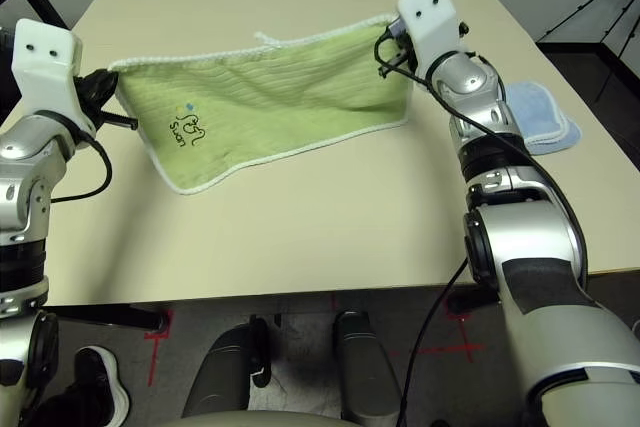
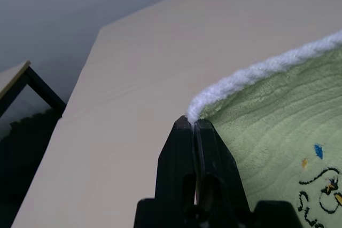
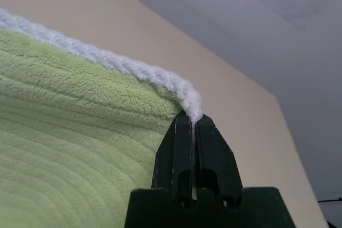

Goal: Fold the towel and set it aside.

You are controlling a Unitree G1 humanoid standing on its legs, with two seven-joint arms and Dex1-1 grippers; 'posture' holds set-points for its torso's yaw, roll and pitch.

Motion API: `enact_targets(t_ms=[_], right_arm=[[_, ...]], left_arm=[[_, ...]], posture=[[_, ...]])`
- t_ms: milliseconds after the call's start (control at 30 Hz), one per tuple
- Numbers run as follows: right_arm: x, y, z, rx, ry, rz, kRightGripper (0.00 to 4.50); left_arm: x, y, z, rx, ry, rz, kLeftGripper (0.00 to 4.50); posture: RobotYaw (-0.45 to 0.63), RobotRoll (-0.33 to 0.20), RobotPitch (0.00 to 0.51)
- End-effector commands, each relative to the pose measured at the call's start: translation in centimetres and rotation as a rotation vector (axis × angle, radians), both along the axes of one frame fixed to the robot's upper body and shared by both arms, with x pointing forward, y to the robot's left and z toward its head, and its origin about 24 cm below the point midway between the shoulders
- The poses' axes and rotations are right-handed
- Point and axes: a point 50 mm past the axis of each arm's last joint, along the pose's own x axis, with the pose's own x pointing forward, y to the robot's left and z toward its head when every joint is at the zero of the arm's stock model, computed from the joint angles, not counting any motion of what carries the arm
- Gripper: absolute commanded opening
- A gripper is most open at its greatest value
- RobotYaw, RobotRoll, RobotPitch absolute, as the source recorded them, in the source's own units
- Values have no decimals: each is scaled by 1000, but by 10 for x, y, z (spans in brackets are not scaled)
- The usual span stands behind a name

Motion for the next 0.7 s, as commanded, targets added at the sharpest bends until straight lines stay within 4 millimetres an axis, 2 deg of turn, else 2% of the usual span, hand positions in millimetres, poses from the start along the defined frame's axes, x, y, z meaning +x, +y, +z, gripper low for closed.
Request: enact_targets(t_ms=[33,267,500,700], right_arm=[[-1,-10,17,17,-85,-51,0],[-3,-16,33,31,-163,-83,0],[-6,-19,35,19,-168,-63,0],[-15,-28,36,18,-150,5,0]], left_arm=[[4,4,9,42,-42,20,38],[10,6,21,73,-102,27,38],[11,9,27,77,-113,24,38],[1,15,27,78,-76,10,38]], posture=[[-99,0,156],[-108,0,154],[-108,0,154],[-134,0,163]])
